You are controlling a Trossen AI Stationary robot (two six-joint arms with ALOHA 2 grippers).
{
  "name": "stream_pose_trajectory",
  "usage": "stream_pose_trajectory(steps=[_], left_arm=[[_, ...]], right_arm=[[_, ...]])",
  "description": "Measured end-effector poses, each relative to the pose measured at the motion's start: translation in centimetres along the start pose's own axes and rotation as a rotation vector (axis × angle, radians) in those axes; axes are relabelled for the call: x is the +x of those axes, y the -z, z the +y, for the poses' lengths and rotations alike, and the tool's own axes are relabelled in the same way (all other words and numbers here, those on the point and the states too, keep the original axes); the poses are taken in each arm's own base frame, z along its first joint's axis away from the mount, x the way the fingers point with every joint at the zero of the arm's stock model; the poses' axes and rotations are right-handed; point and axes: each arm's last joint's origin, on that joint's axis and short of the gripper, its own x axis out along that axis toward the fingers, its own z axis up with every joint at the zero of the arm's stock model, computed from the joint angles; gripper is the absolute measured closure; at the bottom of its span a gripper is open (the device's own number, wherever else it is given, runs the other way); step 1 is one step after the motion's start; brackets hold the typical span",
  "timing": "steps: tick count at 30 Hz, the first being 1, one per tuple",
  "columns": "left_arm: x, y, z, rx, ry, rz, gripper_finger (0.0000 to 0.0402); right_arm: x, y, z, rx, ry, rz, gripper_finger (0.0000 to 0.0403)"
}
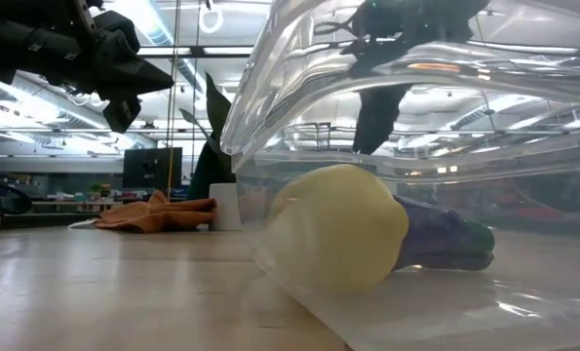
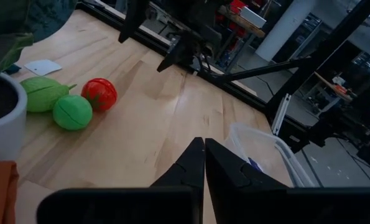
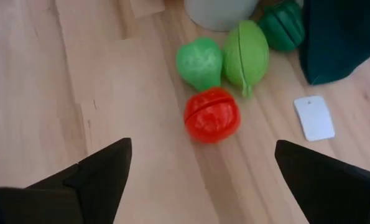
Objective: Pick and placing Produce into tupperware
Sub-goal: Put the tomato into the transparent bin
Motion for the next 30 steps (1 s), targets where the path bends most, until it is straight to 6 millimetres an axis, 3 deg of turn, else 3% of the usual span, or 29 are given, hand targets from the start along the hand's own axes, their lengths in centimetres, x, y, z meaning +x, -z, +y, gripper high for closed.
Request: stream_pose_trajectory(steps=[11, 16, 24, 30], left_arm=[[0.0, 0.0, 0.0, -0.005, 0.0, 0.0, 0.0378], [0.0, 0.0, 0.0, -0.01, 0.0, 0.0, 0.0382], [0.0, 0.0, 0.0, -0.032, 0.0, 0.001, 0.0386], [0.0, 0.0, 0.0, -0.032, 0.0, 0.001, 0.0378]], right_arm=[[0.6, -0.1, -1.5, 0.024, -0.017, 0.011, 0.005], [2.3, -0.5, -1.8, -0.025, -0.055, 0.053, 0.005], [5.2, -3.6, -1.7, -0.171, -0.063, 0.088, 0.005], [6.9, -4.0, -1.8, -0.239, -0.081, 0.17, 0.005]])
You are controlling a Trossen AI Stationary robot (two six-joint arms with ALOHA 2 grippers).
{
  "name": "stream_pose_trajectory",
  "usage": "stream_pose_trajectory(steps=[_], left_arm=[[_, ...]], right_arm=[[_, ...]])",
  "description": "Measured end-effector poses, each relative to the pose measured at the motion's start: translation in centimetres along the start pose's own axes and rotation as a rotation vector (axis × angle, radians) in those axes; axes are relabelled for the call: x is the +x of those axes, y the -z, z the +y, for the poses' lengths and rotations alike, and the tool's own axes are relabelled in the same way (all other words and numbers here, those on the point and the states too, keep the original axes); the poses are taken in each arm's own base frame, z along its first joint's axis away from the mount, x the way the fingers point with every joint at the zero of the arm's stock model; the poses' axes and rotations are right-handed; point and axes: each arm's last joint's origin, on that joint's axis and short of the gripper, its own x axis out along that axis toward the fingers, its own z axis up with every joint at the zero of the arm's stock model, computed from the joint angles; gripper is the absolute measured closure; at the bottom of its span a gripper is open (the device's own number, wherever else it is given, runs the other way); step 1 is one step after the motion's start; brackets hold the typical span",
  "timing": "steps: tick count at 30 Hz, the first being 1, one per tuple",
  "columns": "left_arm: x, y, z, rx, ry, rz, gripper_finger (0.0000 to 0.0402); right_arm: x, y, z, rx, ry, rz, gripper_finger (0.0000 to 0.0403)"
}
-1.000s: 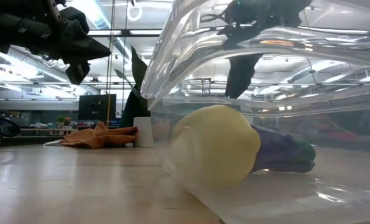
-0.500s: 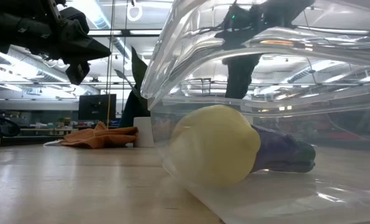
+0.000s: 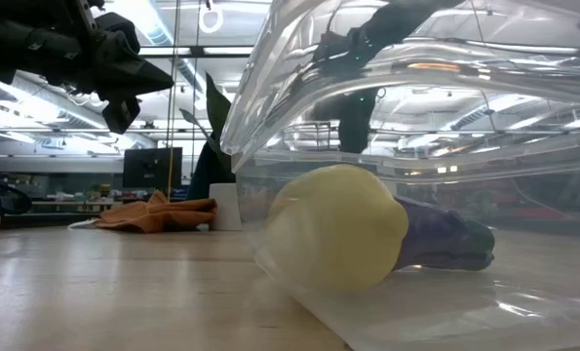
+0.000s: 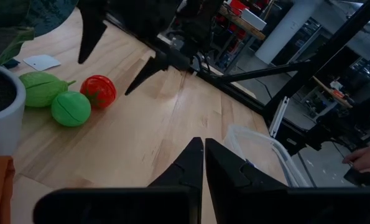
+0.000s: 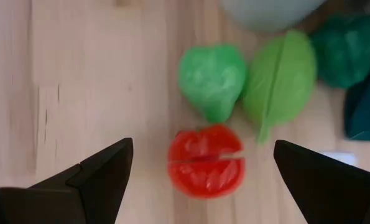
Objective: Pick and placing Produce into tupperware
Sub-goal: Put the tomato into the transparent bin
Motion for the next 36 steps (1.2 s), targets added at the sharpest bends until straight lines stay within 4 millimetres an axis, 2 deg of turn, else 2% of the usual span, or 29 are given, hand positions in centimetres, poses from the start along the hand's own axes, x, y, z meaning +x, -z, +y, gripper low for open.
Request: stream_pose_trajectory(steps=[14, 20, 27, 36], left_arm=[[0.0, 0.1, 0.1, 0.002, -0.005, 0.008, 0.0386], [0.0, 0.1, 0.1, 0.002, -0.006, 0.01, 0.0378], [0.0, 0.1, 0.1, 0.003, -0.009, 0.015, 0.0388], [0.0, 0.1, 0.1, 0.003, -0.01, 0.015, 0.0379]], right_arm=[[2.5, 0.8, -0.3, -0.028, 0.03, 0.07, 0.0052], [2.9, 0.9, -0.3, -0.033, 0.027, 0.08, 0.0053], [2.9, 1.0, -0.3, -0.036, 0.022, 0.081, 0.0053], [4.3, 1.2, 0.0, -0.041, -0.004, 0.091, 0.0053]])
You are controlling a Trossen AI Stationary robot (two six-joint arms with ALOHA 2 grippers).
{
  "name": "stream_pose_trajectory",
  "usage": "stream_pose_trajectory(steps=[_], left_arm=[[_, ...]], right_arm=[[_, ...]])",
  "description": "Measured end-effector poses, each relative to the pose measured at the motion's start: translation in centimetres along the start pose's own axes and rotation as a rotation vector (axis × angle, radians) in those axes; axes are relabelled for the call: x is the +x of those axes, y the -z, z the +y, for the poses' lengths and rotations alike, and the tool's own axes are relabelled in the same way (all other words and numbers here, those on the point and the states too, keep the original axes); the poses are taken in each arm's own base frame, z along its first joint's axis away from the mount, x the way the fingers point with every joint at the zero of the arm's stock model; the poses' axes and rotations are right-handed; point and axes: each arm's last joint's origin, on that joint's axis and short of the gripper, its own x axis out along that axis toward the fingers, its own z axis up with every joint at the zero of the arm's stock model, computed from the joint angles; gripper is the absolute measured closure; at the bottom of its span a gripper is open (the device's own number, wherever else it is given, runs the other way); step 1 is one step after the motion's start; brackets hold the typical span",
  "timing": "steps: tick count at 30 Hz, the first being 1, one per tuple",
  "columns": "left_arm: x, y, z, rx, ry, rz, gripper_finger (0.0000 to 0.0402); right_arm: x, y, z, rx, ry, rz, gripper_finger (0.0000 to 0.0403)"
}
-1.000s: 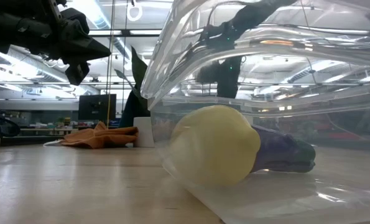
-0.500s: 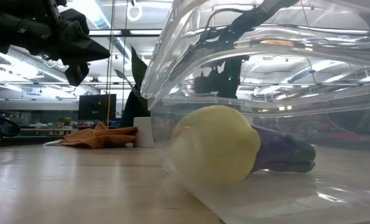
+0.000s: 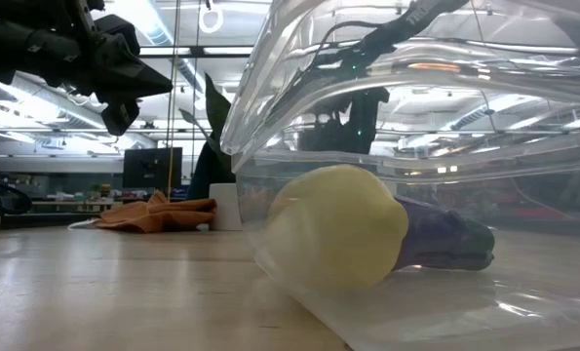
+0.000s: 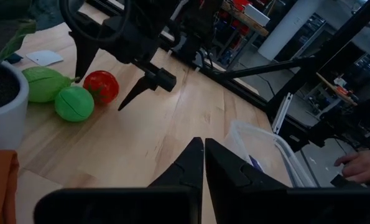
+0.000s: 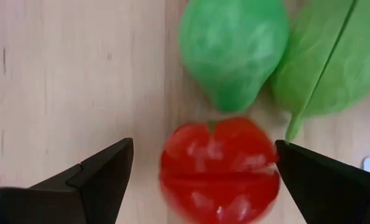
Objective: Pick and placing Produce into tupperware
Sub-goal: Put the tomato into the transparent bin
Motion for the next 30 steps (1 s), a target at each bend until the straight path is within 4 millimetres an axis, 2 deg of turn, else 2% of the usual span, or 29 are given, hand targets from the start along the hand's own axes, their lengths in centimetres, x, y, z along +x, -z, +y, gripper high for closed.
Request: stream_pose_trajectory(steps=[6, 20, 30], left_arm=[[0.0, 0.03, 0.01, 0.0, -0.001, 0.002, 0.0384], [0.0, 0.05, 0.03, 0.001, -0.003, 0.005, 0.0378], [0.0, 0.06, 0.04, 0.001, -0.003, 0.005, 0.0388]], right_arm=[[0.18, 0.07, -0.01, 0.001, 0.0, 0.008, 0.0065], [0.18, 0.09, 0.0, 0.001, 0.0, 0.01, 0.0141], [-0.29, 0.09, 0.08, 0.001, 0.0, 0.012, 0.0166]])
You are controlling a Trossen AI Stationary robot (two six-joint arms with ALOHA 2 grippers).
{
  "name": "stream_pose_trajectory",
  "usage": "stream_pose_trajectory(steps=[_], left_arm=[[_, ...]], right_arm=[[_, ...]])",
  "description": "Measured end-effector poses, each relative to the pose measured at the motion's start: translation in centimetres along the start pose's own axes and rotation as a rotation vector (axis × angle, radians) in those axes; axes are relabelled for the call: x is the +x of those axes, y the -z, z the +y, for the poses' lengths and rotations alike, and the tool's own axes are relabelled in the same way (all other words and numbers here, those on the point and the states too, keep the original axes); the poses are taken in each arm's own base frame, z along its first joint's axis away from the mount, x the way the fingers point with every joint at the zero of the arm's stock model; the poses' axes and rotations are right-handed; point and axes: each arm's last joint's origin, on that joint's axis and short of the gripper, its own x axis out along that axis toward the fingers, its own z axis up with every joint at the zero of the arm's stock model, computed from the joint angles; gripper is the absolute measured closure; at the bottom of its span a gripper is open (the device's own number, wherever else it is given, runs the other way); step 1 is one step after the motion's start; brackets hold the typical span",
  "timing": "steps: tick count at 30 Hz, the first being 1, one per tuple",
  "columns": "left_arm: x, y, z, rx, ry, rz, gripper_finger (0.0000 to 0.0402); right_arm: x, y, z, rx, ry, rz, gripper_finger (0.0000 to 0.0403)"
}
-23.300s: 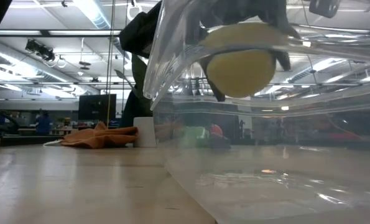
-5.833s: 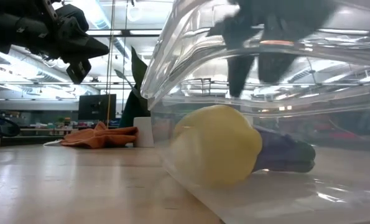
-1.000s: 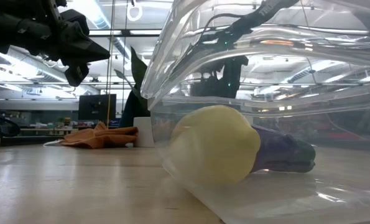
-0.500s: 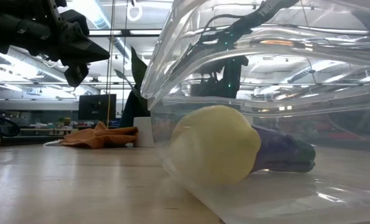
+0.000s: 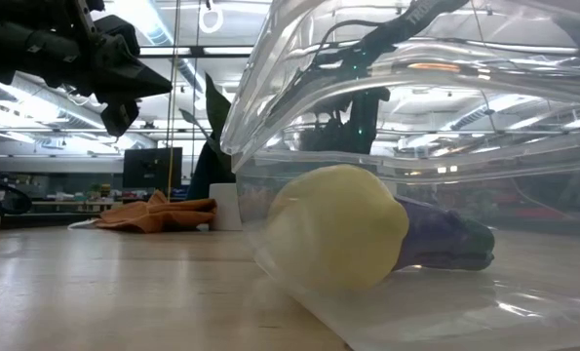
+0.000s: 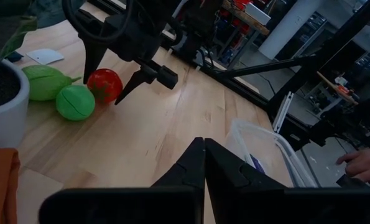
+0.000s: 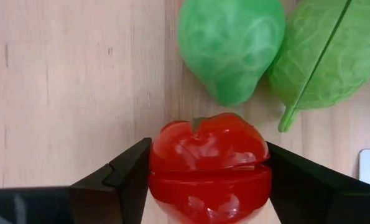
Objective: Pick and placing Produce into tupperware
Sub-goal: Put the tomato into the transparent bin
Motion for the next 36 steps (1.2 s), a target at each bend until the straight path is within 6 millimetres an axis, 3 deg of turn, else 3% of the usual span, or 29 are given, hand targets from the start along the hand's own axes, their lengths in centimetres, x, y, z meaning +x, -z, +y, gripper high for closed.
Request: stream_pose_trajectory(steps=[14, 28, 36], left_arm=[[0.0, 0.0, 0.0, 0.001, -0.002, 0.004, 0.0387], [0.0, 0.1, 0.0, 0.001, -0.005, 0.009, 0.0375], [0.0, 0.1, 0.1, 0.007, -0.006, 0.01, 0.0382]], right_arm=[[-2.0, 0.1, 0.9, 0.0, -0.01, 0.014, 0.0169], [-8.5, -0.5, 2.8, 0.006, -0.002, -0.128, 0.0169], [-12.6, -0.5, 5.7, 0.032, -0.053, -0.24, 0.017]])
